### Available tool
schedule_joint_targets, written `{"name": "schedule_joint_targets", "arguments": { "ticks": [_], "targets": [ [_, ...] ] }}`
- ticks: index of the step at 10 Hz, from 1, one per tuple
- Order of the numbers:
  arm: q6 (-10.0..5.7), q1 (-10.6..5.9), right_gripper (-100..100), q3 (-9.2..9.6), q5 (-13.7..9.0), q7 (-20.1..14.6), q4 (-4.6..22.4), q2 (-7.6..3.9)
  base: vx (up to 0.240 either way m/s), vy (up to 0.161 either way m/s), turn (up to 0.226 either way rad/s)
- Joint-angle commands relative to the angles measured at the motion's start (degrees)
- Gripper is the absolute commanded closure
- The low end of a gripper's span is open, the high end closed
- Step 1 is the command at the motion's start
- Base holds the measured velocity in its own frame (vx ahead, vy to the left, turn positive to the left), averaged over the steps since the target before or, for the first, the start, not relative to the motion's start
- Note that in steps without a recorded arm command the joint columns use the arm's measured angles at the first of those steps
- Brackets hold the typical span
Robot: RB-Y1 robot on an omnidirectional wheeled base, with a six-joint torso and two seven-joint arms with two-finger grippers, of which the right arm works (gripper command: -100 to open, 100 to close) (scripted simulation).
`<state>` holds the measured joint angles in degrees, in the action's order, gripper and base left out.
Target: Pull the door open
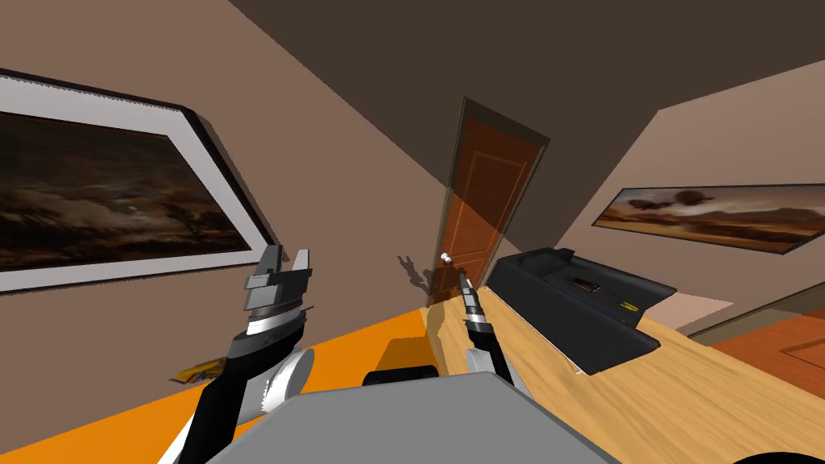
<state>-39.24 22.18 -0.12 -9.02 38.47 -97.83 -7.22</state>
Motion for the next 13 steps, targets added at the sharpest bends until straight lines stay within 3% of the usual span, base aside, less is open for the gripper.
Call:
{"name": "schedule_joint_targets", "arguments": {
  "ticks": [1, 13],
  "targets": [
    [0.01, -0.11, -100, 0.04, -0.06, 1.72, 0.74, -0.09, 0.045, -0.075, 0.041],
    [-2.66, -3.26, -100, 0.62, -1.1, 21.95, 17.94, -2.12, 0.048, -0.11, 0.143]
  ]
}}
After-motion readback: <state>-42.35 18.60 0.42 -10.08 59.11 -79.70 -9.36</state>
